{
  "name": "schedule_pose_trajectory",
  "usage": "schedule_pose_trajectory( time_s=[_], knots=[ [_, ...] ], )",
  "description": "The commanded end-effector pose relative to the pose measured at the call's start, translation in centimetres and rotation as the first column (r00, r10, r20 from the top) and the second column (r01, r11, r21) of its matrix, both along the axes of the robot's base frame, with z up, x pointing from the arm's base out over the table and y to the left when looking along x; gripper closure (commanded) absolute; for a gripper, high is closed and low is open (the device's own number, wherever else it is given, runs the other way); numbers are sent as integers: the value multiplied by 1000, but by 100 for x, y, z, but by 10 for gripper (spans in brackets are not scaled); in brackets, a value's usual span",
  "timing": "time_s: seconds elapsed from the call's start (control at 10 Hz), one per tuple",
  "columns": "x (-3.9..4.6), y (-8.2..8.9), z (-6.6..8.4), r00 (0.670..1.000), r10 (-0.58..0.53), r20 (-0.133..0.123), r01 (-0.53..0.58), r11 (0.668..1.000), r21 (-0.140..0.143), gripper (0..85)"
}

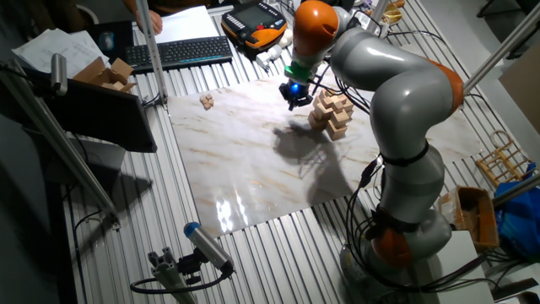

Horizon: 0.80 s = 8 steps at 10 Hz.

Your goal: Stack the blocks into a cross shape

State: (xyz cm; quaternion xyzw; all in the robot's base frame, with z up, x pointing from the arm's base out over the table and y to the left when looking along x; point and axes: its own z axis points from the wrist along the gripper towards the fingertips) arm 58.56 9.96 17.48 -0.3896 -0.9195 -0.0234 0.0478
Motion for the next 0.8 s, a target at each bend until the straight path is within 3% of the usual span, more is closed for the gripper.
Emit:
schedule_pose_trajectory(
  time_s=[0.0, 0.2, 0.4, 0.6, 0.7],
  knots=[
    [-8, 7, -5, 849, 528, 6, -528, 849, 4, 850],
    [-20, 5, -4, 811, 585, 6, -585, 810, -41, 850],
    [-14, -22, 3, 802, 598, 10, -597, 801, -40, 850],
    [-16, -54, 27, 755, 655, 18, -653, 755, -56, 850],
    [-41, -50, 39, 747, 664, 23, -663, 747, -51, 850]
  ],
)
